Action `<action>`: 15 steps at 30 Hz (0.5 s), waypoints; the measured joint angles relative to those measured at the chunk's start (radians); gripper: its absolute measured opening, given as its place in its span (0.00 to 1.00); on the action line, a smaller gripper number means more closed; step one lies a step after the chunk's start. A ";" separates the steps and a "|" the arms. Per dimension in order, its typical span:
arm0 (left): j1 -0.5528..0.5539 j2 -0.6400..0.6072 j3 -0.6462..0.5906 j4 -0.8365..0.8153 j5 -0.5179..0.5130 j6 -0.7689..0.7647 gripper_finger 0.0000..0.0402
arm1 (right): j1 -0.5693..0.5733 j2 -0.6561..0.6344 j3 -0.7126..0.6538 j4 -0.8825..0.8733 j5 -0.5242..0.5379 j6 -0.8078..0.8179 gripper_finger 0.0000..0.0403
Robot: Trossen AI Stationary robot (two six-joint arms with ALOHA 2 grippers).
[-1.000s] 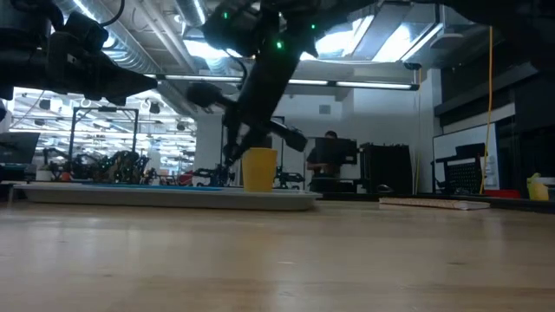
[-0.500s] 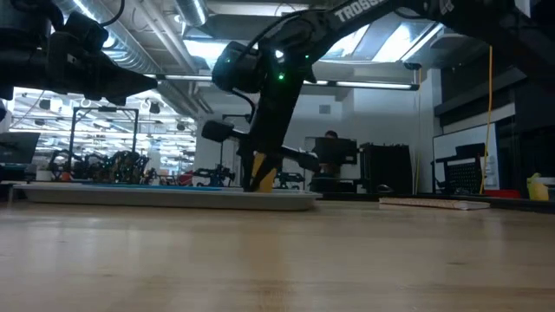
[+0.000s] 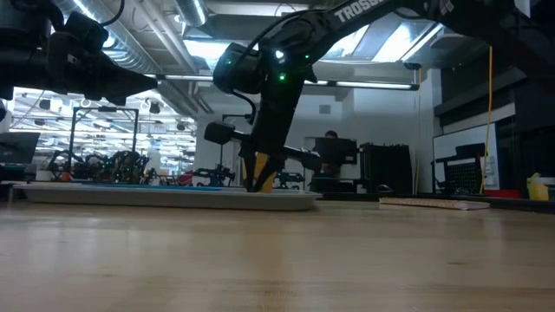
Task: Pick and place plate/cup/fork/spoon on tray
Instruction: Put the black spoon on the gray serving tray to the left of the light orange fork
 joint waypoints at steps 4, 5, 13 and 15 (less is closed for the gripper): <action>0.000 0.000 0.000 0.000 0.000 0.000 0.00 | -0.002 0.000 0.000 0.000 0.000 -0.002 0.07; 0.000 0.000 0.000 0.000 0.000 0.000 0.00 | -0.002 0.000 0.000 0.000 0.000 -0.002 0.07; 0.000 0.000 0.000 0.000 -0.001 0.000 0.00 | -0.002 0.000 0.000 0.000 0.008 -0.004 0.07; 0.000 0.000 0.000 0.000 -0.001 0.000 0.00 | -0.002 0.000 0.000 -0.014 0.014 -0.004 0.07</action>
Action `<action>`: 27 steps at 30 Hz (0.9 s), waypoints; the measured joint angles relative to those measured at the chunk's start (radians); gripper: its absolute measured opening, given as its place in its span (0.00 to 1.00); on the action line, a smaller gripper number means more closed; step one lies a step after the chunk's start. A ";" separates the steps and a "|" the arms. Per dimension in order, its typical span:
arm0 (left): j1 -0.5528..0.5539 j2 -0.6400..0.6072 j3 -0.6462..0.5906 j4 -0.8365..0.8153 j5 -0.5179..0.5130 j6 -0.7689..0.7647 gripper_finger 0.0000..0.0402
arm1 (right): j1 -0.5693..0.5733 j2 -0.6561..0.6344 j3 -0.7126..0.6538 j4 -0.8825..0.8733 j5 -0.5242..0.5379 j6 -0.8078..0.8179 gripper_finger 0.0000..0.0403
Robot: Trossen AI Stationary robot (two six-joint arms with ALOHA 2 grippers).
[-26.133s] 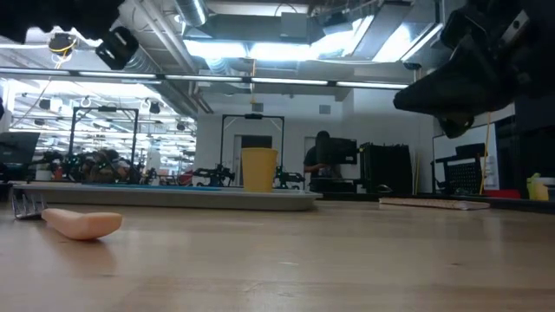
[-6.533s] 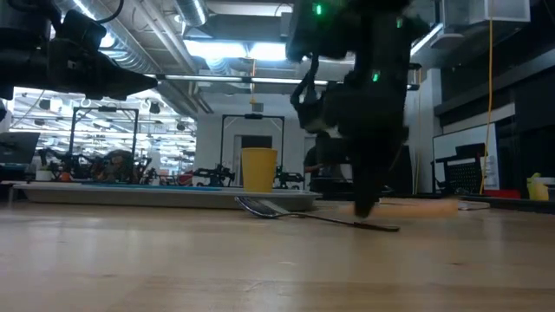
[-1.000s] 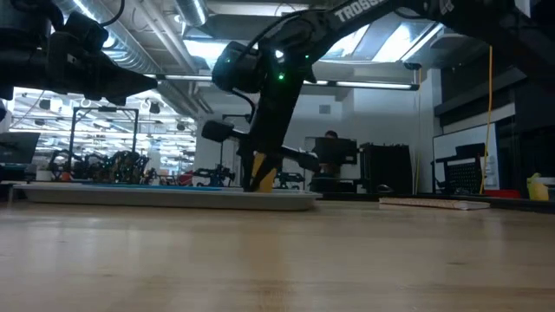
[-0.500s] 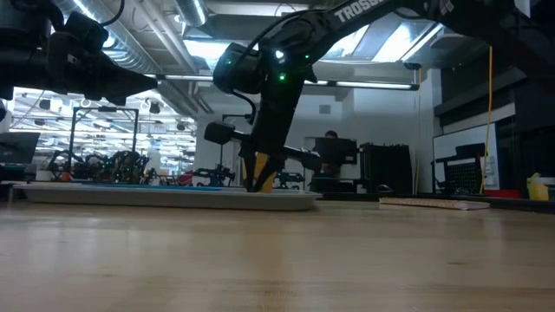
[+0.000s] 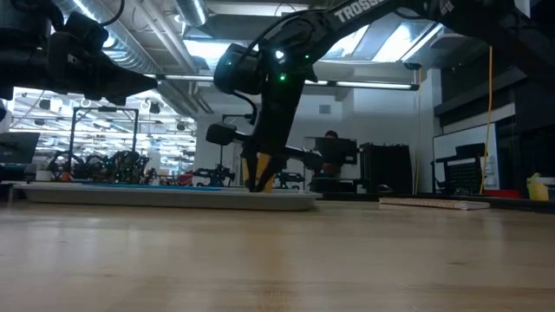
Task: Pick and place plate/cup/fork/spoon on tray
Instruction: Put the black spoon on the gray serving tray to the left of the light orange fork, then adjust the light orange fork
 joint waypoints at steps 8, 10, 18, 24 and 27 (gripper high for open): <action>0.000 0.000 0.000 0.000 0.000 0.000 0.00 | 0.001 0.000 0.000 -0.024 0.056 -0.001 0.07; 0.000 0.000 0.000 0.000 0.000 0.000 0.00 | 0.001 0.000 0.000 -0.022 0.057 -0.001 0.07; 0.000 0.000 0.000 0.000 0.000 0.000 0.00 | 0.002 0.000 0.000 -0.023 0.063 -0.007 0.14; 0.000 0.000 0.000 0.000 0.000 0.000 0.00 | 0.005 0.000 0.000 -0.021 0.065 -0.001 0.19; 0.000 0.000 0.000 0.000 0.000 0.000 0.00 | 0.012 0.000 0.001 -0.021 0.065 -0.001 0.18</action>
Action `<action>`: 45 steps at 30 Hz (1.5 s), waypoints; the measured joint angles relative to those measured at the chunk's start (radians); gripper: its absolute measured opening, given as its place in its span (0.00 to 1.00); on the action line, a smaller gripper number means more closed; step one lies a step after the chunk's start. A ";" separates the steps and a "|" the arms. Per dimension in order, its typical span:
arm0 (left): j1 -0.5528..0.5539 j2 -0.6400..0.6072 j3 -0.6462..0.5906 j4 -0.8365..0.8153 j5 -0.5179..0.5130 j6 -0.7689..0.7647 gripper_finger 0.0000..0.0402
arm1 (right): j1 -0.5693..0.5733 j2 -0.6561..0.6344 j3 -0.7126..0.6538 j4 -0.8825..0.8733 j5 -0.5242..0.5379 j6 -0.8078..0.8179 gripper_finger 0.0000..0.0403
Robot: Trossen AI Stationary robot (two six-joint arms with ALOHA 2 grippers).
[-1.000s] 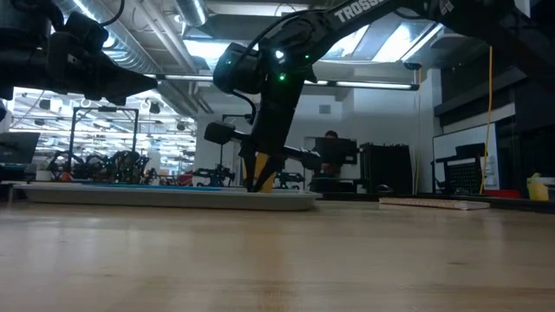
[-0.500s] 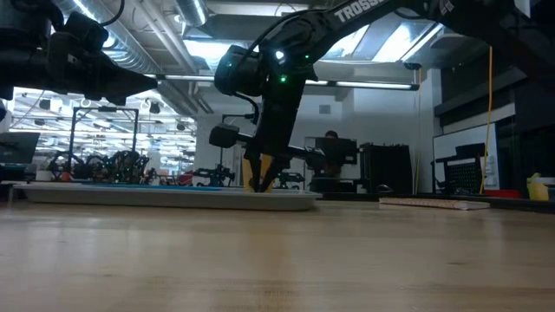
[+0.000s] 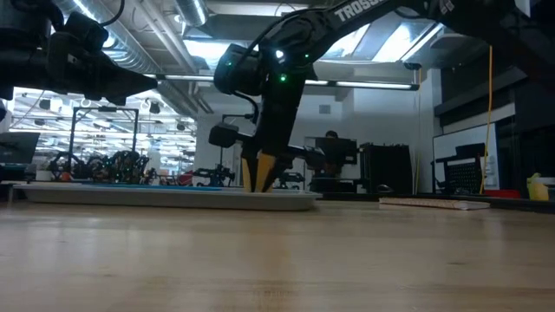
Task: Pick and place plate/cup/fork/spoon on tray
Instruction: Adjust the light orange fork
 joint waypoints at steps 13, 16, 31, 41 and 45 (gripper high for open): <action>0.000 0.000 0.000 0.000 0.000 0.000 0.00 | 0.092 -0.021 0.042 -0.110 0.023 -0.127 0.18; 0.000 0.000 0.000 0.000 0.000 0.000 0.00 | 0.115 -0.021 0.040 -0.116 0.068 -0.145 0.18; 0.000 0.000 0.000 0.000 0.000 0.000 0.00 | 0.123 -0.001 0.032 -0.129 0.033 -0.258 0.18; 0.000 0.000 0.000 0.000 0.000 0.000 0.00 | 0.123 -0.001 0.032 -0.142 -0.050 -0.254 0.18; 0.000 0.000 0.000 0.000 0.000 0.000 0.00 | 0.123 0.003 0.032 -0.147 -0.060 -0.251 0.18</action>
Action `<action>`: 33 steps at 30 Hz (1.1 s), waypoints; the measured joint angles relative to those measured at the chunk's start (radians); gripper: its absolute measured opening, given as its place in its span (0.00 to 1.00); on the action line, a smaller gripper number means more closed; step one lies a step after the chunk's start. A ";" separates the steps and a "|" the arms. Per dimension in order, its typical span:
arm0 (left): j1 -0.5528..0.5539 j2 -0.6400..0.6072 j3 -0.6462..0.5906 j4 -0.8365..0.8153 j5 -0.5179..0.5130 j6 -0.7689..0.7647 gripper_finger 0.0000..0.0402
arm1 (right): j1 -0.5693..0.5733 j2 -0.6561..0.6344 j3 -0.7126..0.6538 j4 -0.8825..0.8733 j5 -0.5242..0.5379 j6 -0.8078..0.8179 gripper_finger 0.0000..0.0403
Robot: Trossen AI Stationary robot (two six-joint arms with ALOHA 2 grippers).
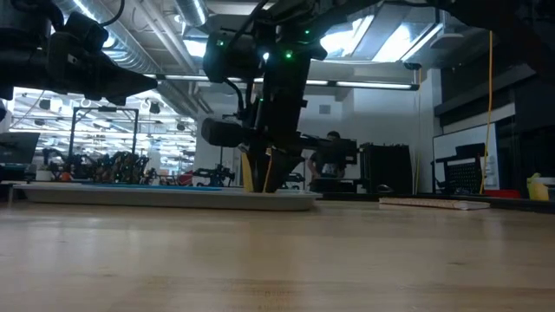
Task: Pick and place plate/cup/fork/spoon on tray
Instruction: Adjust the light orange fork, then return to Home Position
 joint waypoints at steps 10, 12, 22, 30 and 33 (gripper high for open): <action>0.000 0.000 0.000 0.000 0.000 0.000 0.00 | 0.000 0.001 0.000 -0.049 0.014 0.078 0.18; 0.000 0.000 0.000 0.000 0.000 0.000 0.00 | 0.000 0.001 0.000 -0.052 0.015 0.093 0.17; 0.000 0.000 0.000 0.000 0.000 0.000 0.00 | 0.026 -0.010 0.109 -0.102 0.163 0.022 0.17; 0.000 0.000 0.000 0.000 0.000 0.000 0.00 | 0.088 -0.027 0.339 -0.182 0.208 -0.210 0.17; 0.000 0.000 0.000 0.000 0.000 0.000 0.00 | 0.113 -0.028 0.380 -0.151 0.161 -0.248 0.17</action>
